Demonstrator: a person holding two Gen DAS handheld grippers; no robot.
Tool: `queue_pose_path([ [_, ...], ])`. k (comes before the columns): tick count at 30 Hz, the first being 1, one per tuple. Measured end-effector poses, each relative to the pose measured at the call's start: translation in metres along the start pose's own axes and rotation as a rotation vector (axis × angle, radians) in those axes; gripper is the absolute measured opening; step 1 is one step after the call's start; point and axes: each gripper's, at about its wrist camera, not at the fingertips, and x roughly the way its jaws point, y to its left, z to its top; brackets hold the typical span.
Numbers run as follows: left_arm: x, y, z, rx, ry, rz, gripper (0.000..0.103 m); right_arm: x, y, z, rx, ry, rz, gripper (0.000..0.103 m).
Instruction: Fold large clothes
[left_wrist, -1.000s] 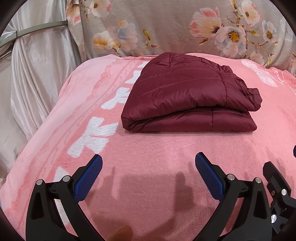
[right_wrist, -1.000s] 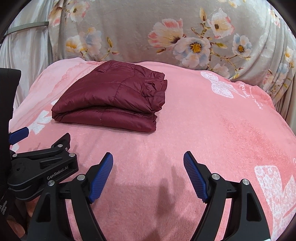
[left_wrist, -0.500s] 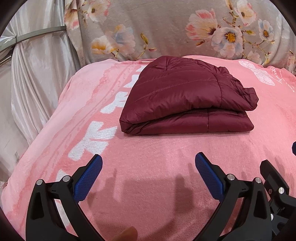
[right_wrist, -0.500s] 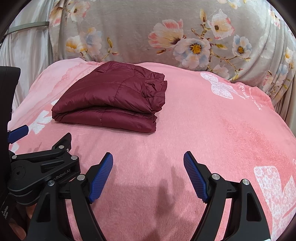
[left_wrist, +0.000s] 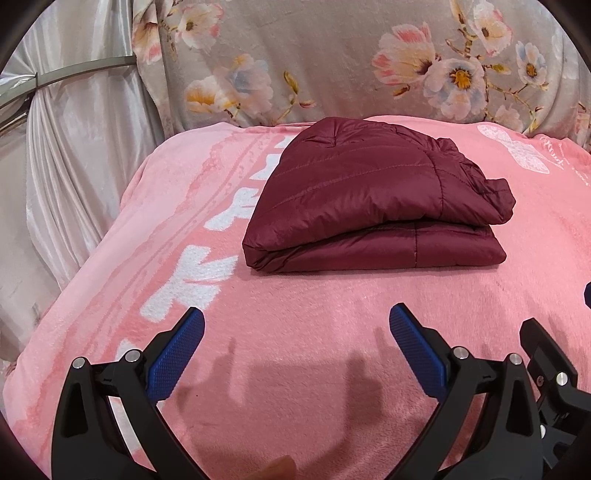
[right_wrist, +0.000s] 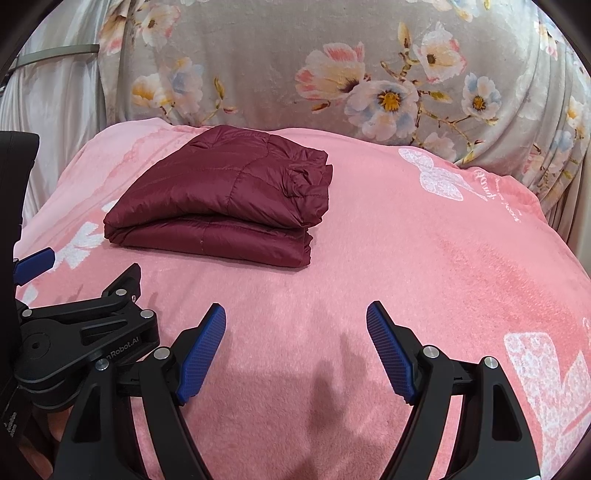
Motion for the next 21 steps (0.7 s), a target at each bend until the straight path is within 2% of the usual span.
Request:
queue_pose_path([
  [21, -0.0040, -0.0012, 0.0024, 0.003, -0.006, -0.002, 0.093, -0.0007, -0.0027, -0.0005, -0.004, -0.004, -0.003, 0.077],
])
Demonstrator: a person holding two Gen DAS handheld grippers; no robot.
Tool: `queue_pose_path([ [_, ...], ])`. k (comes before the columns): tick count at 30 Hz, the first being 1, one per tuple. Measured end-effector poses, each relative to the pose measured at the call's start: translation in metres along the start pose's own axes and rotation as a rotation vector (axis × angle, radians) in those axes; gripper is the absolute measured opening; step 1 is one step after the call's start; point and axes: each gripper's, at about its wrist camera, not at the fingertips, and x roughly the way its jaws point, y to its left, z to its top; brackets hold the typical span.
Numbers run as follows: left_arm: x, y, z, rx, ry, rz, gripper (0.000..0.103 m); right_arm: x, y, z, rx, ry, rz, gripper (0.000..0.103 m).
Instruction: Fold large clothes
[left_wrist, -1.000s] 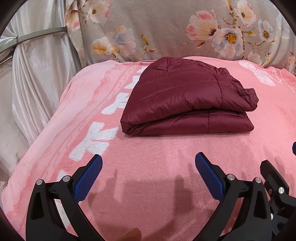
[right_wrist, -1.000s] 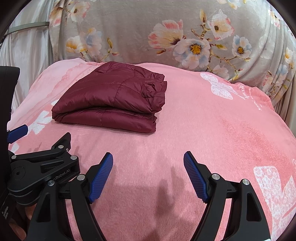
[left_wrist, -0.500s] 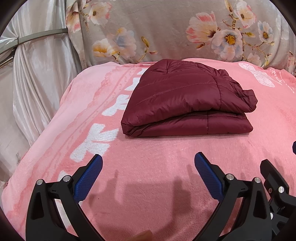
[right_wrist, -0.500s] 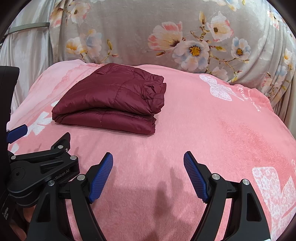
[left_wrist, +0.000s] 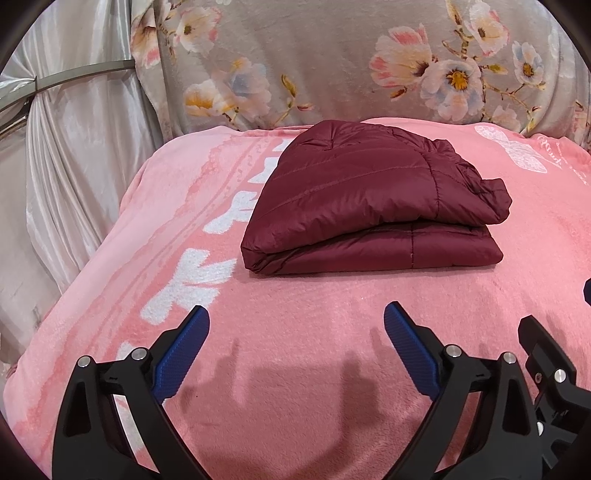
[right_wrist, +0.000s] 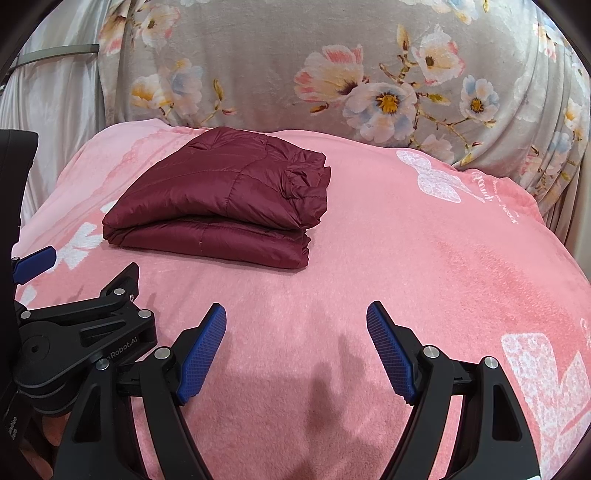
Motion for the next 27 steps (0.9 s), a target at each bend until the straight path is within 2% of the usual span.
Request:
queue_pose_path([
  [18, -0.0018, 0.0014, 0.0019, 0.002, -0.004, 0.001, 0.093, 0.0003, -0.0003, -0.0007, -0.001, -0.001, 0.001, 0.077],
  [27, -0.0043, -0.0015, 0.0027, 0.007, -0.010, 0.008, 0.089, 0.0007, -0.0001, -0.0012, -0.002, -0.001, 0.000, 0.077],
])
